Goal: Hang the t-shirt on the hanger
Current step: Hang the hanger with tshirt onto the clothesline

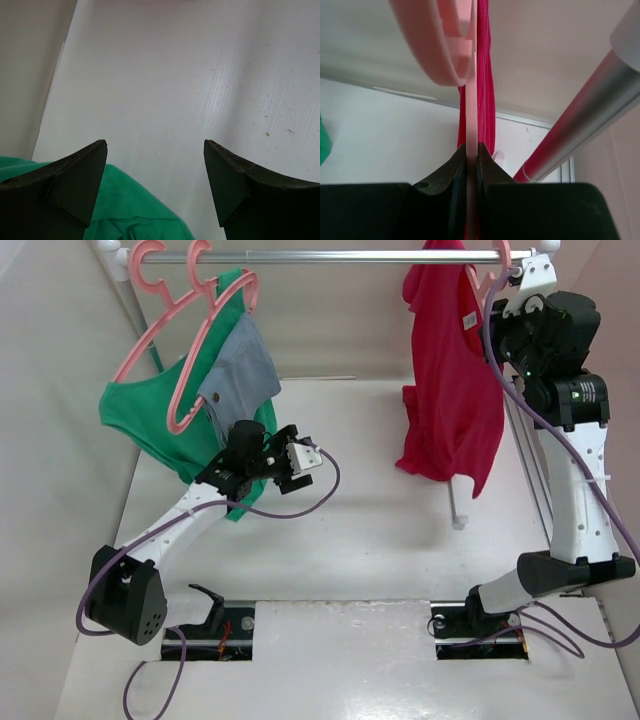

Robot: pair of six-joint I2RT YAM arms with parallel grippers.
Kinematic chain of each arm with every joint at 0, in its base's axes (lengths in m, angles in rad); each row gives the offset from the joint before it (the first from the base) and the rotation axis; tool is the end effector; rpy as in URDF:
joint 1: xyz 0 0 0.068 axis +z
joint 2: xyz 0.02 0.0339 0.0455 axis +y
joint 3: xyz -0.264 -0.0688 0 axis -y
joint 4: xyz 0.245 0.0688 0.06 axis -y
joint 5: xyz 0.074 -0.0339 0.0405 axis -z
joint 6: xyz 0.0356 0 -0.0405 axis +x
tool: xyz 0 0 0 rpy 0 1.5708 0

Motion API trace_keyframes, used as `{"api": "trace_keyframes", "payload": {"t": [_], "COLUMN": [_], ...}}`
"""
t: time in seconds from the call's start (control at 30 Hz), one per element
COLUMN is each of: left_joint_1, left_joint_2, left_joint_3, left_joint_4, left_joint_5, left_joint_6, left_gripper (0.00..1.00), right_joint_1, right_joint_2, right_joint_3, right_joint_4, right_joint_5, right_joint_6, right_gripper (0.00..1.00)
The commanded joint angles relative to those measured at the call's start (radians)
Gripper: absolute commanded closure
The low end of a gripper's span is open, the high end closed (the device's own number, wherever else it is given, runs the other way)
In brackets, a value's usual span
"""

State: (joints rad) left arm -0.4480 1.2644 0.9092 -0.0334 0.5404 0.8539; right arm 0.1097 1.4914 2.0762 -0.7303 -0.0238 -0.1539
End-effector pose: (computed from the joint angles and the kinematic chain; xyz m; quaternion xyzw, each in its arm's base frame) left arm 0.2514 -0.1411 0.2966 0.6032 0.5464 -0.1088 0.5707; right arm 0.2769 0.0313 0.5461 -0.1071 0.7490 -0.0054 0.6538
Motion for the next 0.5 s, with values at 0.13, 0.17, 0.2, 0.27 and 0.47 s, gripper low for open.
{"api": "trace_keyframes", "payload": {"t": [0.13,0.17,0.2,0.27,0.47], "left_joint_1": [-0.003,-0.003,-0.003,-0.003,-0.003], "left_joint_2": [-0.034,-0.043,-0.043,-0.043,-0.043], "left_joint_3": [-0.015,-0.015,-0.015,-0.026,-0.044], "left_joint_4": [0.040,0.040,0.040,0.040,0.040], "left_joint_5": [0.007,0.007,0.007,0.007,0.016], "left_joint_6": [-0.026,-0.026,-0.026,-0.035,-0.035], "left_gripper": [0.25,0.25,0.25,0.25,0.25], "right_joint_1": [-0.013,-0.013,-0.013,-0.013,-0.013], "right_joint_2": [-0.039,-0.060,-0.074,-0.126,-0.272], "right_joint_3": [-0.077,-0.099,-0.111,-0.152,-0.231], "right_joint_4": [0.060,0.060,0.060,0.060,0.060], "right_joint_5": [-0.038,-0.050,-0.050,-0.050,-0.059], "right_joint_6": [0.028,0.028,0.019,0.008,-0.076], "right_gripper": [1.00,0.92,0.56,0.41,0.11]}}
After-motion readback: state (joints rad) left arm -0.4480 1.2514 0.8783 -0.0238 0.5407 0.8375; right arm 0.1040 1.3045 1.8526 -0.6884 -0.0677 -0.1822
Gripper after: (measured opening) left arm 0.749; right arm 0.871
